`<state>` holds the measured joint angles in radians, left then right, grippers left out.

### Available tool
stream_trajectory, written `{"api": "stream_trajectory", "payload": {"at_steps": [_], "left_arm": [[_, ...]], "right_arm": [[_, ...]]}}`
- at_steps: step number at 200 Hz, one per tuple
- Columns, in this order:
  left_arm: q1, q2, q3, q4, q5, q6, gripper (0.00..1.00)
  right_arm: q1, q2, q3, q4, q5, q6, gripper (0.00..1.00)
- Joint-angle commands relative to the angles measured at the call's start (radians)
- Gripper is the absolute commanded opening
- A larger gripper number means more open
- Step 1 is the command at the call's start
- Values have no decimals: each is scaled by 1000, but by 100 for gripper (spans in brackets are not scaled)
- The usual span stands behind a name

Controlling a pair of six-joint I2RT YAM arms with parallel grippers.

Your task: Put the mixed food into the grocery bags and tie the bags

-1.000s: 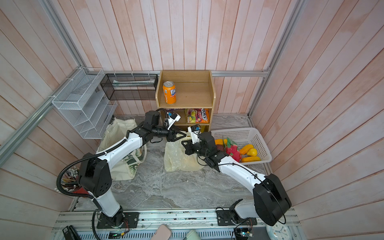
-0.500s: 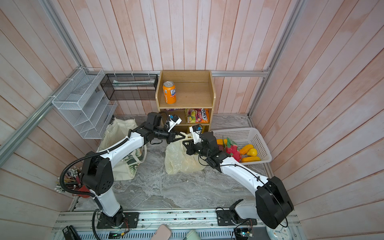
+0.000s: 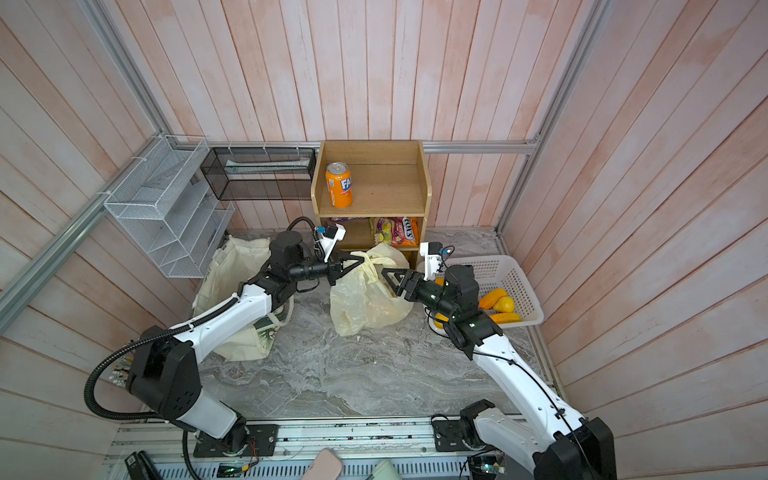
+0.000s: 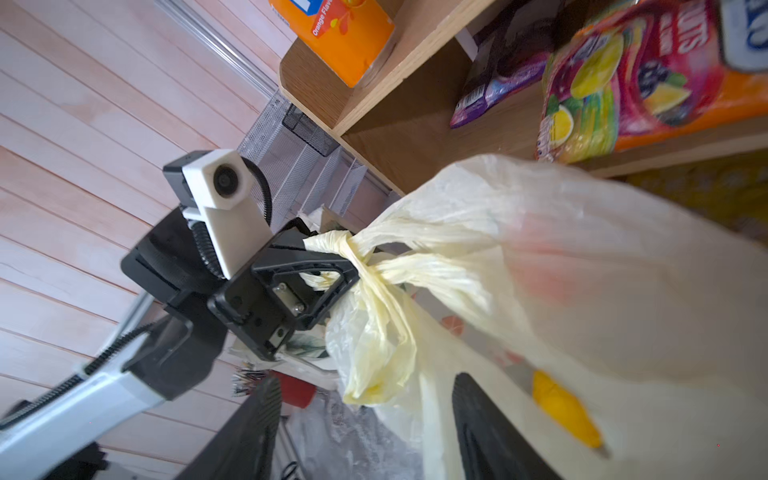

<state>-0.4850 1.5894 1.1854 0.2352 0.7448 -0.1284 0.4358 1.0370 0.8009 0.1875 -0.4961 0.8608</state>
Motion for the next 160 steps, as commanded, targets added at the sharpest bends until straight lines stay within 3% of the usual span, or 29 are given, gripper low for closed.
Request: {"api": "stream_trajectory", "payload": {"at_steps": [1,52,160], "left_arm": [[-25,-18,-18,79,-82,9,0],[-48,-26,-20,55,-121,46,0],[-75,-50,-45,64,-76,82,0]], "right_arm": [[24,14,15,93,-38,184,74],[91,49,17,193,22,301,77],[83,177,0,398,77,429,77]]}}
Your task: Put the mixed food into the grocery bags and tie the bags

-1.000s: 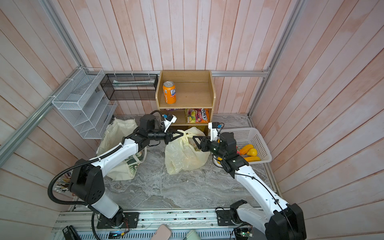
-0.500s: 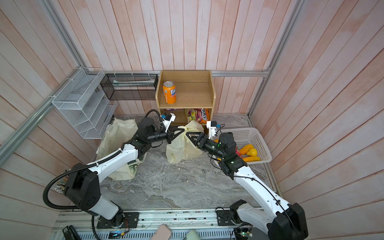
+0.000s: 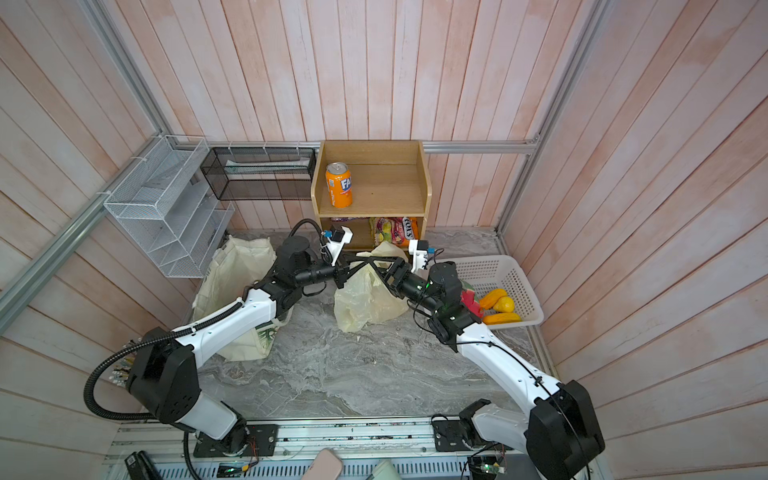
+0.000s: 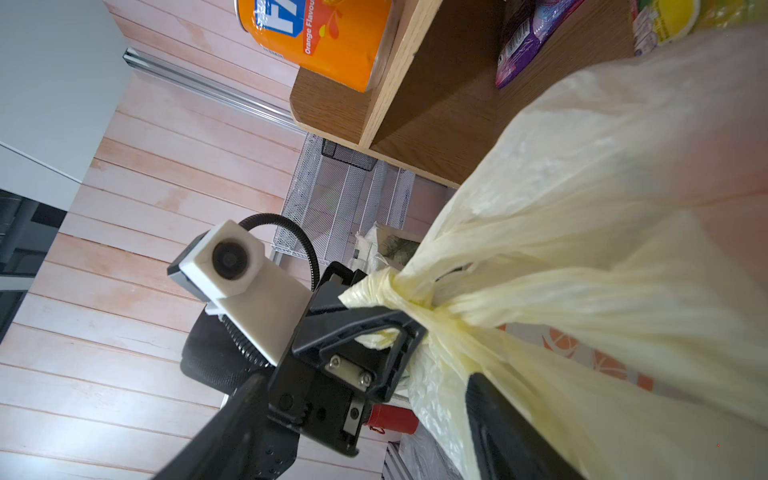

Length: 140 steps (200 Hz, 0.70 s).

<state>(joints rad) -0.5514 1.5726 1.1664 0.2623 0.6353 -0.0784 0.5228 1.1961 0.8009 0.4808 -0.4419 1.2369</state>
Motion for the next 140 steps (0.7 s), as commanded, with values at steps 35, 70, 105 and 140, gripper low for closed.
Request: {"api": "stream_trajectory", "payload": {"at_steps": [35,70,105,140], "left_arm": [[-15,-32,-49,51,79,34,0],[-24,-19,-53,29,97,59,0],[-25,-22,-53,24,59,78,0],[-25,-16,-39,16,30,87,0]], "right_arm": [[-5,51,-7,164,10,108,76],[-4,62,-33,209,3,151,76],[-6,12,-57,153,-4,141,76],[-6,-70,-111,95,8,139,76]]}}
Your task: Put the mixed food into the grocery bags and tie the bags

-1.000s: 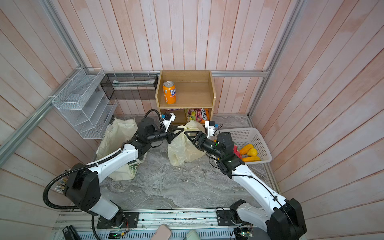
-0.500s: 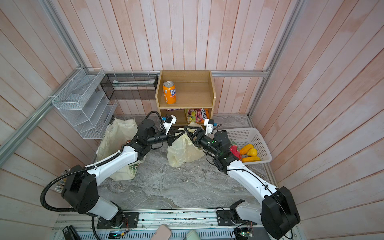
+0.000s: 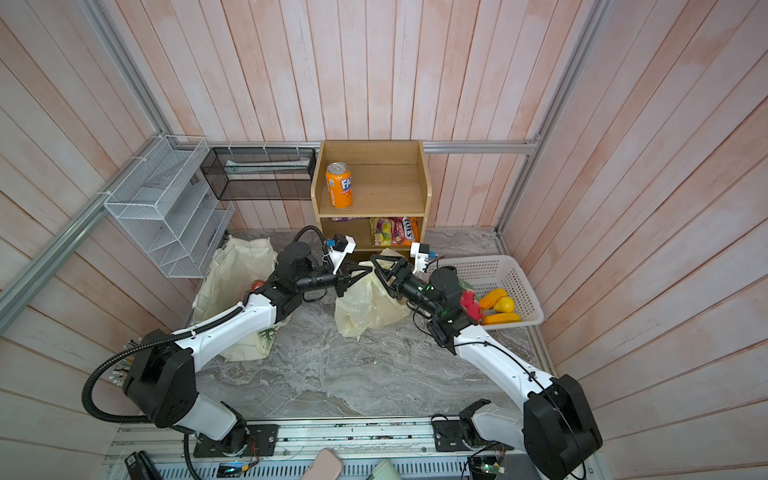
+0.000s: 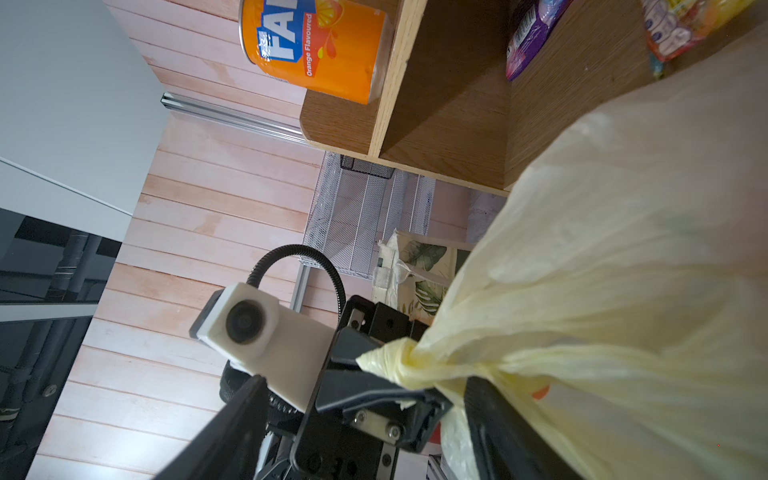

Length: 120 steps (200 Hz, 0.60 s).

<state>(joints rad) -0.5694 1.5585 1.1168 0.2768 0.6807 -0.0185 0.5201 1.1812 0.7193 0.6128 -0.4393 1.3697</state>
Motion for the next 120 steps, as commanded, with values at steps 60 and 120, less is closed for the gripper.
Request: {"api": "stream_trajectory", "payload": {"at_steps": [60,120], "left_arm": [[-6,5,17,-1,-11,32,0],[-10,10,11,-20,67,64,0]], "right_arm": [[-1,-56,-84,-7,4,65,77],[-2,27,-36,69,13,82,78]]}}
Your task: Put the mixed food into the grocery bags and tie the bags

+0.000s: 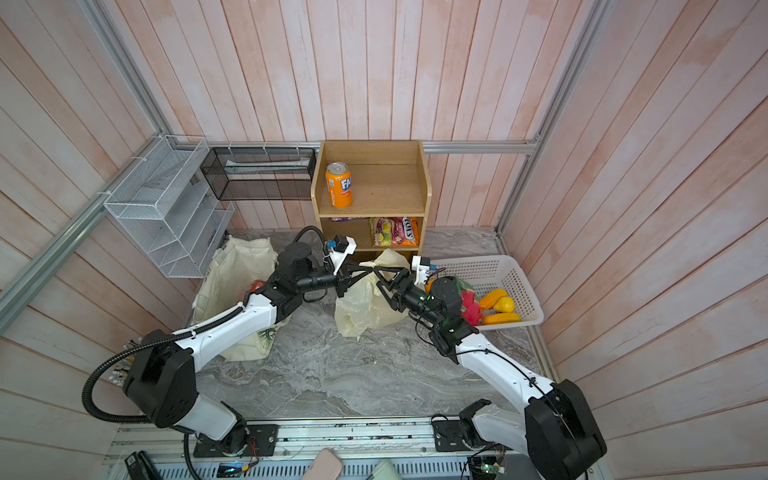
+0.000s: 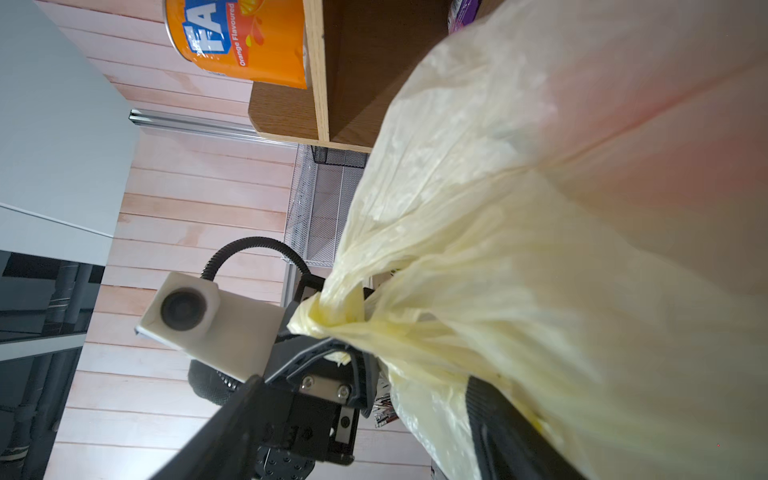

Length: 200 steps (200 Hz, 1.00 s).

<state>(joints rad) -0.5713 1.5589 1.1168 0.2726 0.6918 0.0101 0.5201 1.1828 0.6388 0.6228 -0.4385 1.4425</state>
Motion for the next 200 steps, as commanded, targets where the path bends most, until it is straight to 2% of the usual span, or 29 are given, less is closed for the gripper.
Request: {"api": "stream_trajectory", "payload": {"at_steps": [1,61,103,136,159,173,189,200], "left_arm": [[-9,9,11,-15,58,36,0],[-18,16,-19,-58,145,82,0],[-30,43,8,-119,184,113,0],[-43,62,49,-178,181,146,0],[-48,64,44,-184,156,147,0],[-50,46,16,-150,123,125,16],[-49,7,-37,-94,84,89,34],[-47,-22,-71,-59,103,68,39]], "right_arm": [[-2,26,46,60,12,9,78],[-3,80,89,102,3,12,76],[-2,125,117,124,-27,14,65],[-2,158,118,159,-49,17,45],[-9,167,113,182,-86,-10,17],[-23,164,104,186,-120,-31,0],[-43,143,81,175,-160,-93,0],[-62,124,58,159,-182,-124,0]]}}
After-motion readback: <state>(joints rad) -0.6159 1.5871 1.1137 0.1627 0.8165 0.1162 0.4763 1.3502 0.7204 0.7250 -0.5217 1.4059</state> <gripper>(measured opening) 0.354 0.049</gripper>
